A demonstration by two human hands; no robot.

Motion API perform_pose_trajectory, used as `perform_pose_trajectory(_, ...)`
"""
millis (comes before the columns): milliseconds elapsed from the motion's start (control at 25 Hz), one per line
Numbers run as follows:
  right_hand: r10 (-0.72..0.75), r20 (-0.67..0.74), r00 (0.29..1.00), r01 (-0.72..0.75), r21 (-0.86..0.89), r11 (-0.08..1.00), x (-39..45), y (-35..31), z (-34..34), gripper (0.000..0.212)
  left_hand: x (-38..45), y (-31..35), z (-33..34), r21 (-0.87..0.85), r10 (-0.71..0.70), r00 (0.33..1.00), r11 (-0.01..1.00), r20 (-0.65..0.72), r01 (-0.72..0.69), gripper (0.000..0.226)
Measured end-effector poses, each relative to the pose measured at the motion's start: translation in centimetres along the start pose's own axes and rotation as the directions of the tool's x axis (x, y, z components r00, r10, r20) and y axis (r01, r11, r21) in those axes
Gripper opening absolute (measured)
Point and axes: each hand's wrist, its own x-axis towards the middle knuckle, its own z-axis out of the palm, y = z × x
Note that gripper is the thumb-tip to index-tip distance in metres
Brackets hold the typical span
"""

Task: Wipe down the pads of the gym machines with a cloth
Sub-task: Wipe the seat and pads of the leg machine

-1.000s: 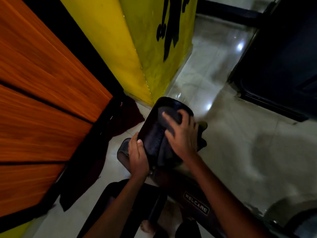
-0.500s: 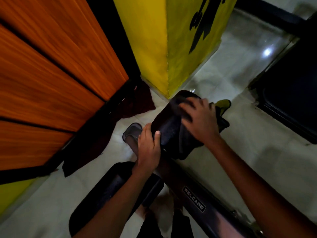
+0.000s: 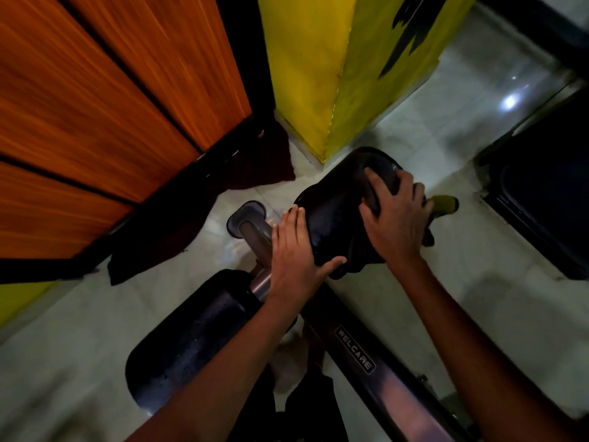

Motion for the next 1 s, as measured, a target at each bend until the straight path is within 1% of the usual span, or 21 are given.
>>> perform_pose_trajectory(80, -0.220, 0.012, 0.976, 0.219, 0.015, 0.976, -0.9, 0.0, 0.1, 0.056, -0.3, 0.2, 0.2, 0.017, 0.016, 0.999, 1.000, -0.028, -0.015, 0.108)
perform_pose_trajectory(120, -0.345, 0.035, 0.938, 0.345, 0.018, 0.938, -0.5, 0.8, 0.0, 0.057, -0.3, 0.1, 0.1, 0.021, 0.022, 0.999, 1.000, -0.033, -0.022, 0.109)
perform_pose_trajectory(160, -0.403, 0.055, 0.914, 0.403, 0.012, 0.915, 0.4, 1.8, -0.5, 0.057, -0.1, 0.0, -0.1, 0.019, 0.025, 0.999, 1.000, -0.033, -0.025, 0.111)
perform_pose_trajectory(200, -0.371, 0.065, 0.927, 0.371, 0.002, 0.929, 1.5, 2.5, -0.8, 0.056, 0.2, -0.4, -0.4, 0.008, 0.025, 1.000, 1.000, -0.019, -0.025, 0.114)
perform_pose_trajectory(280, -0.112, 0.060, 0.992, 0.113, -0.013, 0.994, 3.4, 2.8, -1.0, 0.054, 0.9, -1.3, -0.9, -0.015, 0.042, 0.998, 0.999, 0.044, -0.041, 0.119)
perform_pose_trajectory(320, -0.053, 0.047, 0.998, 0.054, -0.027, 0.998, 3.6, 2.3, -1.0, 0.053, 1.1, -1.8, -1.0, -0.028, 0.053, 0.995, 0.998, 0.080, -0.051, 0.122)
perform_pose_trajectory(360, -0.098, 0.033, 0.995, 0.099, -0.044, 0.994, 3.3, 1.5, -0.9, 0.054, 1.0, -2.3, -1.1, -0.045, 0.061, 0.992, 0.997, 0.112, -0.056, 0.125)
perform_pose_trajectory(400, -0.209, 0.027, 0.977, 0.211, -0.054, 0.976, 2.5, 0.7, -0.7, 0.055, 0.9, -2.7, -1.0, -0.064, 0.061, 0.988, 0.997, 0.139, -0.052, 0.128)
perform_pose_trajectory(440, -0.350, 0.031, 0.936, 0.351, -0.053, 0.935, 1.5, 0.0, -0.5, 0.055, 0.6, -2.9, -0.9, -0.089, 0.055, 0.986, 0.995, 0.155, -0.042, 0.130)
perform_pose_trajectory(520, -0.598, 0.049, 0.800, 0.600, -0.044, 0.799, -0.9, -0.2, -0.1, 0.054, 0.3, -3.3, -0.5, -0.155, 0.031, 0.984, 0.988, 0.177, -0.003, 0.130)
perform_pose_trajectory(600, -0.768, 0.045, 0.639, 0.769, -0.060, 0.636, -1.8, 0.8, -0.3, 0.051, 0.2, -3.1, -0.4, -0.215, 0.011, 0.981, 0.976, 0.195, 0.032, 0.129)
perform_pose_trajectory(640, -0.812, 0.046, 0.582, 0.812, -0.086, 0.577, -1.4, 1.4, -0.5, 0.049, 0.1, -3.0, -0.6, -0.242, 0.002, 0.979, 0.969, 0.202, 0.048, 0.129)
perform_pose_trajectory(680, -0.814, 0.049, 0.579, 0.813, -0.109, 0.571, -0.9, 1.8, -0.5, 0.049, 0.1, -2.8, -0.8, -0.267, -0.006, 0.978, 0.962, 0.208, 0.063, 0.128)
perform_pose_trajectory(720, -0.770, 0.035, 0.637, 0.768, -0.117, 0.630, -0.5, 1.8, -0.6, 0.050, 0.2, -2.7, -1.0, -0.284, -0.009, 0.977, 0.956, 0.211, 0.070, 0.127)
perform_pose_trajectory(760, -0.697, 0.008, 0.717, 0.694, -0.098, 0.713, -0.5, 1.4, -0.5, 0.052, 0.3, -2.6, -1.2, -0.292, -0.008, 0.978, 0.954, 0.209, 0.071, 0.126)
perform_pose_trajectory(800, -0.651, -0.005, 0.759, 0.649, -0.072, 0.757, -0.9, 0.8, -0.4, 0.052, 0.3, -2.6, -1.3, -0.297, -0.011, 0.979, 0.952, 0.202, 0.072, 0.125)
perform_pose_trajectory(840, -0.666, 0.005, 0.746, 0.665, -0.050, 0.745, -1.6, 0.0, -0.2, 0.052, 0.4, -2.6, -1.3, -0.302, -0.011, 0.980, 0.951, 0.198, 0.072, 0.123)
perform_pose_trajectory(880, -0.738, 0.031, 0.674, 0.738, -0.045, 0.673, -2.4, -0.6, 0.0, 0.049, 0.4, -2.6, -1.3, -0.308, -0.012, 0.979, 0.948, 0.202, 0.075, 0.121)
perform_pose_trajectory(920, -0.814, 0.064, 0.577, 0.817, -0.052, 0.575, -2.8, -0.9, 0.0, 0.048, 0.5, -2.6, -1.4, -0.311, -0.012, 0.977, 0.947, 0.212, 0.079, 0.119)
perform_pose_trajectory(960, -0.859, 0.099, 0.503, 0.864, -0.054, 0.500, -2.3, -0.6, -0.2, 0.049, 0.5, -2.7, -1.4, -0.313, -0.009, 0.976, 0.946, 0.219, 0.079, 0.118)
perform_pose_trajectory(1000, -0.855, 0.129, 0.502, 0.865, -0.058, 0.498, -1.1, -0.1, -0.4, 0.050, 0.4, -2.7, -1.4, -0.313, -0.008, 0.975, 0.946, 0.224, 0.080, 0.119)
